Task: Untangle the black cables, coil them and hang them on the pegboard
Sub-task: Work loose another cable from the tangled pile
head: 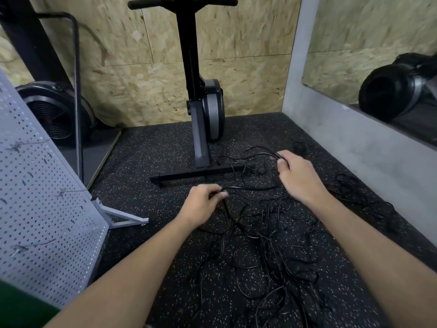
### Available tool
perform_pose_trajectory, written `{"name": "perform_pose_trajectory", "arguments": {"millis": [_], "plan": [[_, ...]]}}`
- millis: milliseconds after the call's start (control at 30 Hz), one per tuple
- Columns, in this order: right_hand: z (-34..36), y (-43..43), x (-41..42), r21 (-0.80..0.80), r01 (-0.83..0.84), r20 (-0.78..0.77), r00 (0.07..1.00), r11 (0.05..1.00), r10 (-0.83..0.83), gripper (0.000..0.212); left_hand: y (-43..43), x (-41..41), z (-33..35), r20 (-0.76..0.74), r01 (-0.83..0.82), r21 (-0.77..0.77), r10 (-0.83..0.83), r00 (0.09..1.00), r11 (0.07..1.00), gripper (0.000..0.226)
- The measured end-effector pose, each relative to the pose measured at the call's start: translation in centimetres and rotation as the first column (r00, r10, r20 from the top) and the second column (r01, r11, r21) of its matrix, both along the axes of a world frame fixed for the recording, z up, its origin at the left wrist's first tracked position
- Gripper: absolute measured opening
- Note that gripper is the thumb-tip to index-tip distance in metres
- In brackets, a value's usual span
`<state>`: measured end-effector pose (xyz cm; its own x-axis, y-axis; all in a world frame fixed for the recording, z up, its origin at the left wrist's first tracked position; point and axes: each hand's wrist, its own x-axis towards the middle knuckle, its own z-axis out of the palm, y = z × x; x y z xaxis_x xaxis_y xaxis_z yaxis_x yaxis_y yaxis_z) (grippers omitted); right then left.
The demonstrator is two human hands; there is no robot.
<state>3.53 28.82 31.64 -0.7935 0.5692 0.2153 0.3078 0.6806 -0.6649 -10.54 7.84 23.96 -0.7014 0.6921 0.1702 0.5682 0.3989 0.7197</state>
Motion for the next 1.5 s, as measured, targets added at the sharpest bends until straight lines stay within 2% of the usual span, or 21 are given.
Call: {"name": "perform_pose_trajectory", "arguments": {"millis": [100, 167, 233, 333, 533, 700, 867, 967, 1067, 1200, 1267, 1333, 1500], "plan": [[-0.8, 0.3, 0.2, -0.097, -0.075, 0.138, 0.986, 0.992, 0.088, 0.042, 0.0, 0.0, 1.1, -0.075, -0.007, 0.028, 0.009, 0.997, 1.000, 0.019], [-1.0, 0.3, 0.5, -0.128, -0.169, 0.216, 0.957, 0.977, 0.194, 0.063, 0.1, -0.3, 1.4, -0.082, -0.058, 0.060, 0.063, 0.995, 0.997, 0.022], [-1.2, 0.3, 0.7, -0.137, -0.276, 0.268, 0.914, 0.951, 0.304, 0.087, 0.2, -0.5, 1.3, -0.089, -0.110, 0.069, 0.116, 0.989, 0.992, 0.026], [-2.0, 0.2, 0.4, -0.084, -0.340, 0.356, 0.868, 0.936, 0.347, 0.102, 0.3, -0.2, 1.3, -0.105, -0.164, 0.054, 0.169, 0.980, 0.985, 0.030], [-2.9, 0.2, 0.0, 0.084, -0.346, 0.385, 0.876, 0.935, 0.290, 0.074, 0.2, -0.1, 1.3, -0.144, -0.206, -0.008, 0.203, 0.969, 0.979, 0.026], [-2.8, -0.6, 0.0, 0.253, -0.378, 0.393, 0.881, 0.891, 0.262, 0.074, 0.1, 0.0, 1.5, -0.143, -0.216, -0.010, 0.212, 0.967, 0.976, 0.030], [-2.3, -1.5, 0.2, 0.406, -0.393, 0.417, 0.883, 0.825, 0.215, 0.044, 0.0, 0.2, 1.5, -0.133, -0.224, -0.022, 0.219, 0.967, 0.974, 0.032], [-2.5, -2.2, 0.3, 0.419, -0.451, 0.453, 0.856, 0.788, 0.249, 0.035, 0.0, 0.1, 1.3, -0.097, -0.198, -0.030, 0.194, 0.976, 0.980, 0.031], [-2.8, -2.3, 0.3, 0.430, -0.478, 0.438, 0.852, 0.766, 0.286, 0.030, 0.0, 0.2, 1.0, -0.029, -0.082, -0.098, 0.080, 0.996, 0.992, 0.014], [-3.1, -1.7, 0.3, 0.340, -0.465, 0.372, 0.865, 0.817, 0.337, 0.025, -0.2, 1.0, 1.2, 0.109, 0.054, -0.115, -0.041, 0.993, 0.992, 0.067], [-3.3, -1.6, 0.3, 0.281, -0.450, 0.310, 0.879, 0.848, 0.363, 0.023, -0.1, 1.4, 1.2, 0.091, 0.073, -0.107, -0.064, 0.994, 0.991, 0.079], [-3.3, -1.6, 0.3, 0.253, -0.440, 0.246, 0.891, 0.861, 0.383, 0.021, 0.1, 1.5, 1.0, 0.039, 0.061, -0.114, -0.057, 0.998, 0.992, 0.081], [-2.9, -1.4, 0.5, 0.148, -0.423, 0.171, 0.901, 0.894, 0.398, 0.023, 0.5, 1.2, 0.9, -0.128, -0.003, -0.064, -0.006, 0.992, 0.998, 0.063]]}}
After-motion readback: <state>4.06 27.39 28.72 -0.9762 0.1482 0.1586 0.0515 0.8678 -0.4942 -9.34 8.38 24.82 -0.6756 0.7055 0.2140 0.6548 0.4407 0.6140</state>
